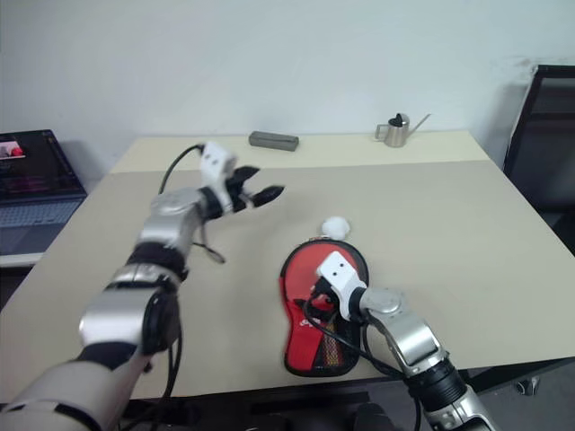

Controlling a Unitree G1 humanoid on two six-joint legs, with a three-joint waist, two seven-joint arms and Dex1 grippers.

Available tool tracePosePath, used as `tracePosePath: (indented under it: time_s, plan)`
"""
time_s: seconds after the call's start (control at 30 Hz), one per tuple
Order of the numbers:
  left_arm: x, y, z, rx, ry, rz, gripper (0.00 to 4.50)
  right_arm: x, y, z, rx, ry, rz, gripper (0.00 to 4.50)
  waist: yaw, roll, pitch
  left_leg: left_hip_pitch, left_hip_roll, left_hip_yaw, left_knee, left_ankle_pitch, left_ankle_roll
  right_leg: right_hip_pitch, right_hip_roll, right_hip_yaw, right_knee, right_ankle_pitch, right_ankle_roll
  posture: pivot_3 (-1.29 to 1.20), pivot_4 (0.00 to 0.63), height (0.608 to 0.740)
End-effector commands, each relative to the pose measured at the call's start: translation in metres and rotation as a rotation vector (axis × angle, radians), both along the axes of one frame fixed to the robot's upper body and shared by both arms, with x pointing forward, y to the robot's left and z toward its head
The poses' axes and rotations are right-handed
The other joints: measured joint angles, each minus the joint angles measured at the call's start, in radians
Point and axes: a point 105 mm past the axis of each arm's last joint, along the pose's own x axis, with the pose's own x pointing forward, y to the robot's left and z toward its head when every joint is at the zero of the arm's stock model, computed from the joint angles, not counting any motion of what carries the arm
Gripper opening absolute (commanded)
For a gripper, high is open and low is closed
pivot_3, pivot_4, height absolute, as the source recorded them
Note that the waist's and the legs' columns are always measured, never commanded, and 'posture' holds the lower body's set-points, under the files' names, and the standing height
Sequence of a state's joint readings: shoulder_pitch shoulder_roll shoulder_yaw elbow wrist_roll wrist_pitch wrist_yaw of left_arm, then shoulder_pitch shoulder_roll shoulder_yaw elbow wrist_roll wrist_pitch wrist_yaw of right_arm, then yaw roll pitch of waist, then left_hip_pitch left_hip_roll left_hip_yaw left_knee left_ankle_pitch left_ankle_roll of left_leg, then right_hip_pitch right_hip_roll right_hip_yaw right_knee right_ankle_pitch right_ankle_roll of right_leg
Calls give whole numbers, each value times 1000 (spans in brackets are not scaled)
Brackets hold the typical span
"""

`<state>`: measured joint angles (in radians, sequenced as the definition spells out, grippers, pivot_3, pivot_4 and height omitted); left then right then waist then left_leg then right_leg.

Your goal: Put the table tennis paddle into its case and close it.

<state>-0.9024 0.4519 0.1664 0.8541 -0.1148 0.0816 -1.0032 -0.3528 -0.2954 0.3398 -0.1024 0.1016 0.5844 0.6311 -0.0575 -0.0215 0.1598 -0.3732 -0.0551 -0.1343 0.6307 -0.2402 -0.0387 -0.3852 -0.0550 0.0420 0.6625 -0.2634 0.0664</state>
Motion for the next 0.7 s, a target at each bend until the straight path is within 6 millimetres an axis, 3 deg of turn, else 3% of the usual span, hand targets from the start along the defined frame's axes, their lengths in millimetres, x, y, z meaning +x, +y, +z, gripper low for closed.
tracePosePath:
  time_s: [0.03,0.23,0.37,0.7]
  plan:
    - [-32,6,19,-41,-53,-59,4450,-1,-31,-35,-81,146,-64,4500,5,-1,0,-1,2,-1,0,0,0,0,0,0,0,0,-1,0,150,740]
    - [-77,-9,17,-21,-49,-101,4450,-2,-34,-23,-55,155,9,4500,36,-3,-1,-2,2,-3,1,0,0,1,-2,-2,-4,0,-2,0,150,740]
    - [-93,-22,19,47,-84,-142,4450,-1,-40,-14,-59,147,47,4500,31,-2,0,1,2,-1,0,0,0,5,-2,-1,-5,-4,-1,0,150,740]
    - [-95,-52,16,122,-131,-173,4450,-5,-59,38,59,135,116,4500,31,1,3,-1,4,-1,-2,-1,0,3,-1,-1,-7,-4,-2,0,150,740]
